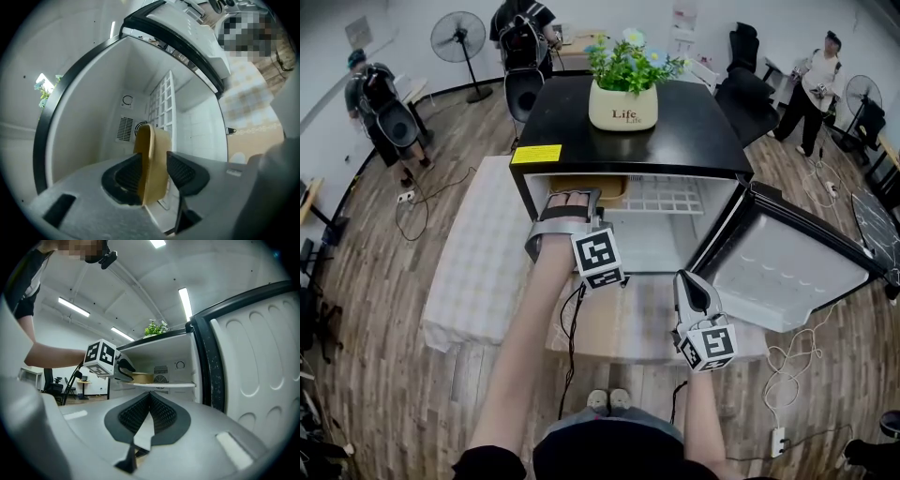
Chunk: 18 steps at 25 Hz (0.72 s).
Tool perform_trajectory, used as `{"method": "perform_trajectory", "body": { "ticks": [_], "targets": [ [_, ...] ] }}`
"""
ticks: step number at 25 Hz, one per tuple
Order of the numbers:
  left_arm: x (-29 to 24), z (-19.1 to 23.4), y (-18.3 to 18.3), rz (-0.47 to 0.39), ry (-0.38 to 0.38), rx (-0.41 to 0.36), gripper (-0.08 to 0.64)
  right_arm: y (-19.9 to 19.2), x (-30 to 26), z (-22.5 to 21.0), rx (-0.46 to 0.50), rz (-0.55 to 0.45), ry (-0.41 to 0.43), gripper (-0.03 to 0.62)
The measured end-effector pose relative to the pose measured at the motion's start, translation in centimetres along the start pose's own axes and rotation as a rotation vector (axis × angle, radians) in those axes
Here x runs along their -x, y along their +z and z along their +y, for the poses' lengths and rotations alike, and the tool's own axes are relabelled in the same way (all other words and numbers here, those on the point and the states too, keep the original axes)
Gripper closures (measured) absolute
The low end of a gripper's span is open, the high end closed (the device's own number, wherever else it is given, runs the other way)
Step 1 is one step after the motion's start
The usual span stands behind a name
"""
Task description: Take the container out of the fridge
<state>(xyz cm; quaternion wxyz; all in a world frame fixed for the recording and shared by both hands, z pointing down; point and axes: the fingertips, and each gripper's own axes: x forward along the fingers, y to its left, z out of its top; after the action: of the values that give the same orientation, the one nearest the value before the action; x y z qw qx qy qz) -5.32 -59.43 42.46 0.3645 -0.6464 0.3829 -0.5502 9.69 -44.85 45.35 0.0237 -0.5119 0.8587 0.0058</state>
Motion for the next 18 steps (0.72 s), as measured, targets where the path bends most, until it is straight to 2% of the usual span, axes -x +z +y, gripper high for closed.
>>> {"method": "perform_trajectory", "body": {
  "ticks": [8,14,18],
  "targets": [
    [0.0,-0.2,-0.4,0.018,0.000,-0.056,0.461,-0.2,-0.1,-0.2,-0.006,-0.002,-0.002,0.588],
    [0.8,-0.6,0.0,-0.006,0.009,-0.050,0.523,-0.1,0.1,-0.1,-0.007,-0.004,-0.005,0.588],
    [1.4,-1.1,0.3,-0.027,-0.001,-0.034,0.540,0.0,0.4,-0.1,-0.012,-0.008,-0.007,0.588]
  ]
}}
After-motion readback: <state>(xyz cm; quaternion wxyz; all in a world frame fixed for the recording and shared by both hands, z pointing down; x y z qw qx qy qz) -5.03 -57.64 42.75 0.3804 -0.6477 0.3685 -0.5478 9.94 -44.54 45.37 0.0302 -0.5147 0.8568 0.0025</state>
